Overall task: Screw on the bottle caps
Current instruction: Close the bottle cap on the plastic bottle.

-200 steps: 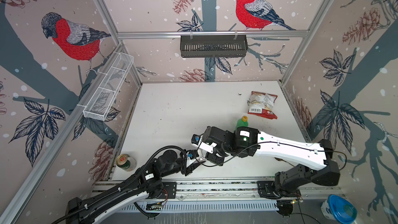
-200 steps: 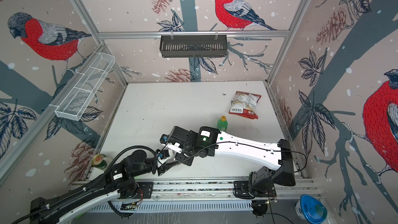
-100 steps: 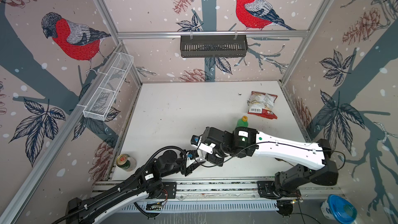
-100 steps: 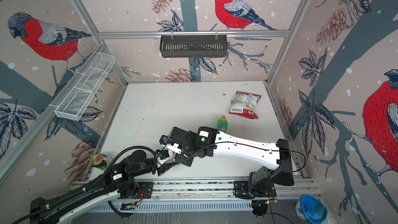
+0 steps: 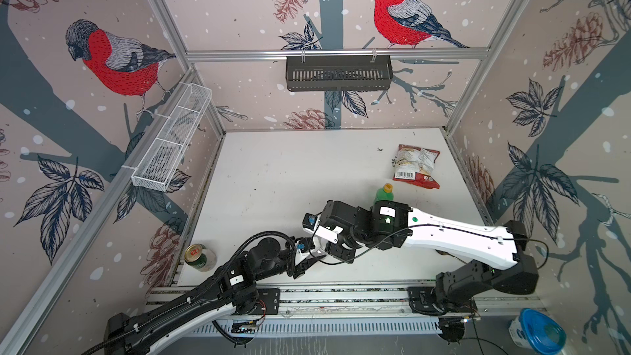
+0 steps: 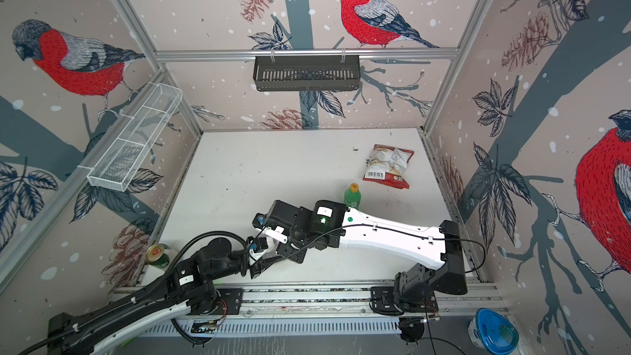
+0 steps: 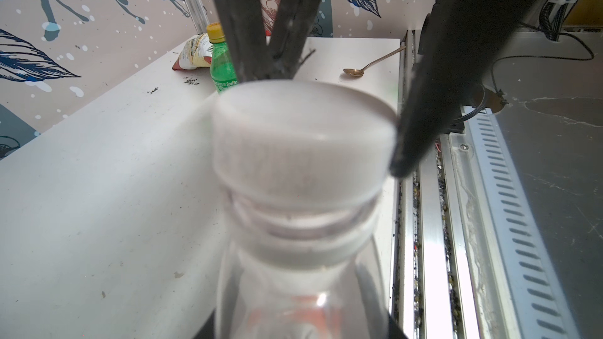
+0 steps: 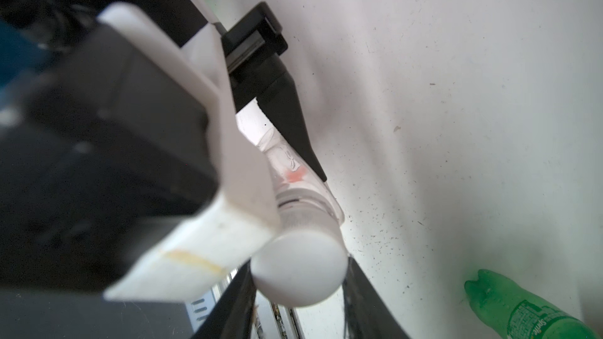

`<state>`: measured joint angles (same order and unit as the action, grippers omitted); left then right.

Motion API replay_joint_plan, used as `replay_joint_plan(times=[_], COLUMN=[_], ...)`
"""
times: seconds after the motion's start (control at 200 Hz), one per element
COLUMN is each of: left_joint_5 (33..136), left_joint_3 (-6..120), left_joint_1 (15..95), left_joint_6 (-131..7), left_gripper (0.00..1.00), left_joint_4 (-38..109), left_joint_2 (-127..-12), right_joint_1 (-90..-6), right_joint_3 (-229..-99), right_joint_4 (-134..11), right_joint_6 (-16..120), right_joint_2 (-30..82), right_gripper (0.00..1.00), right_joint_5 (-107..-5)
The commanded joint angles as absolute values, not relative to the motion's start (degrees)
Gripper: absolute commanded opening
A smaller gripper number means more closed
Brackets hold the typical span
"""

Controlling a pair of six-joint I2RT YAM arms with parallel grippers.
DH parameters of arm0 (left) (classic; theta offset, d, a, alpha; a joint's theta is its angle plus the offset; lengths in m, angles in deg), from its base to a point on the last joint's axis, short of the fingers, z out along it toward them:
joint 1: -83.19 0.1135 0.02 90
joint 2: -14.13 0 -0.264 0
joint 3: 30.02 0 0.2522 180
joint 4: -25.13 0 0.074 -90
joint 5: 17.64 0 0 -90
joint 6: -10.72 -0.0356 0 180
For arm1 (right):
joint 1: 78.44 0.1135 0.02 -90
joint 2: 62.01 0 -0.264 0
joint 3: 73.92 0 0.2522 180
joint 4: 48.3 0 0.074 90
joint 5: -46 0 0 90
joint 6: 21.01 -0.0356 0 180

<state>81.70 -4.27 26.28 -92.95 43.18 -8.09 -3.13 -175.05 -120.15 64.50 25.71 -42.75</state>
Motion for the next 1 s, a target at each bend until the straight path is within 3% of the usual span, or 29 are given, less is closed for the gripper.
replay_joint_plan(times=[0.0, 0.45, 0.996], left_joint_5=[81.8, 81.7, 81.7], left_joint_3=[-3.9, -3.9, -3.9], left_joint_1=[26.3, 26.2, 26.2], left_joint_6=[-93.1, -93.1, -93.2], left_gripper=[0.39, 0.39, 0.39], left_joint_4=[39.5, 39.6, 39.6], left_joint_2=[-8.0, -7.8, -7.7], right_joint_1=[-2.9, -2.9, -2.7], right_joint_3=[-175.7, -176.0, -175.5], right_joint_4=[-120.2, -120.3, -121.7], right_joint_6=[64.3, 63.9, 65.4], right_joint_2=[26.1, 26.4, 22.8], right_gripper=[0.44, 0.47, 0.77], right_joint_5=[-44.0, -43.0, -40.4])
